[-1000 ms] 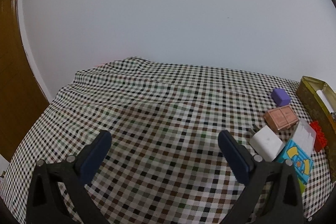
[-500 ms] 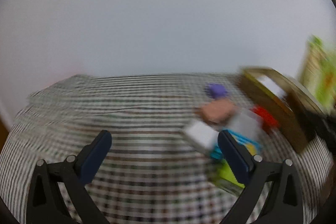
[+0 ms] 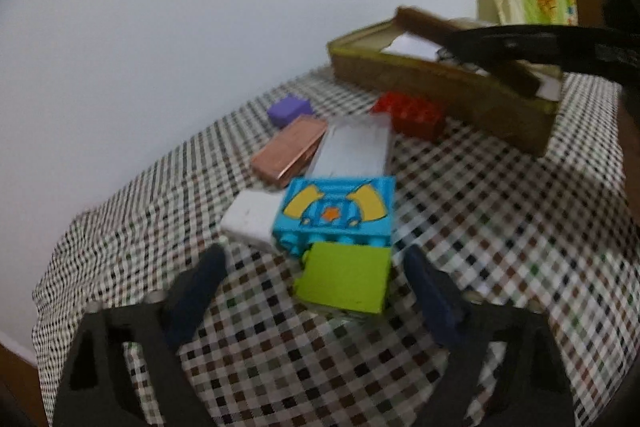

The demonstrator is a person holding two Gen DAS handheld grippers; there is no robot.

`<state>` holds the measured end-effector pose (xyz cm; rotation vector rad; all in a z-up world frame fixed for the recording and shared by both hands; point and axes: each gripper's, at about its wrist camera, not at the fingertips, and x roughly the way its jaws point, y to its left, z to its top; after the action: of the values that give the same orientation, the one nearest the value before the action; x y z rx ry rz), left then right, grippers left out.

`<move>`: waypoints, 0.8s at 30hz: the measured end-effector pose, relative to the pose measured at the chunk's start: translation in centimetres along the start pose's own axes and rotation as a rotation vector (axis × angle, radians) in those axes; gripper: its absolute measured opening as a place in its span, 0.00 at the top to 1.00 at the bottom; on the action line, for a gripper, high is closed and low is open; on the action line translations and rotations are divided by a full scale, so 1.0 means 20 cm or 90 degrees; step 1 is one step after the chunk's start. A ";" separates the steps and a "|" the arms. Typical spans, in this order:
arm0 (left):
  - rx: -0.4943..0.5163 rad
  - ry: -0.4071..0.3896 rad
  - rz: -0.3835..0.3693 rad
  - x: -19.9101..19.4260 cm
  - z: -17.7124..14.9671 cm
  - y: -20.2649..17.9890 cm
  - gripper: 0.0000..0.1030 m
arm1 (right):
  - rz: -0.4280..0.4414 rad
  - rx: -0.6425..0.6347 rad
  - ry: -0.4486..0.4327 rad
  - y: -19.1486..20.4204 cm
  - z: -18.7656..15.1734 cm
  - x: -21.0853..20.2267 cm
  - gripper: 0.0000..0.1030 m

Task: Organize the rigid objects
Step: 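Grasp the green toy brick with the left gripper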

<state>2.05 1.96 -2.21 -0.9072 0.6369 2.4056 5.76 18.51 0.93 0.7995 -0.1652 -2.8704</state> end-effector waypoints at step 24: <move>-0.152 -0.108 -0.009 -0.13 0.00 0.14 0.59 | 0.025 0.049 -0.084 -0.08 0.04 -0.13 0.73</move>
<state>2.19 -0.86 0.38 -0.7837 0.2839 2.5491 7.44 20.66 2.69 0.6122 -0.3044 -2.8953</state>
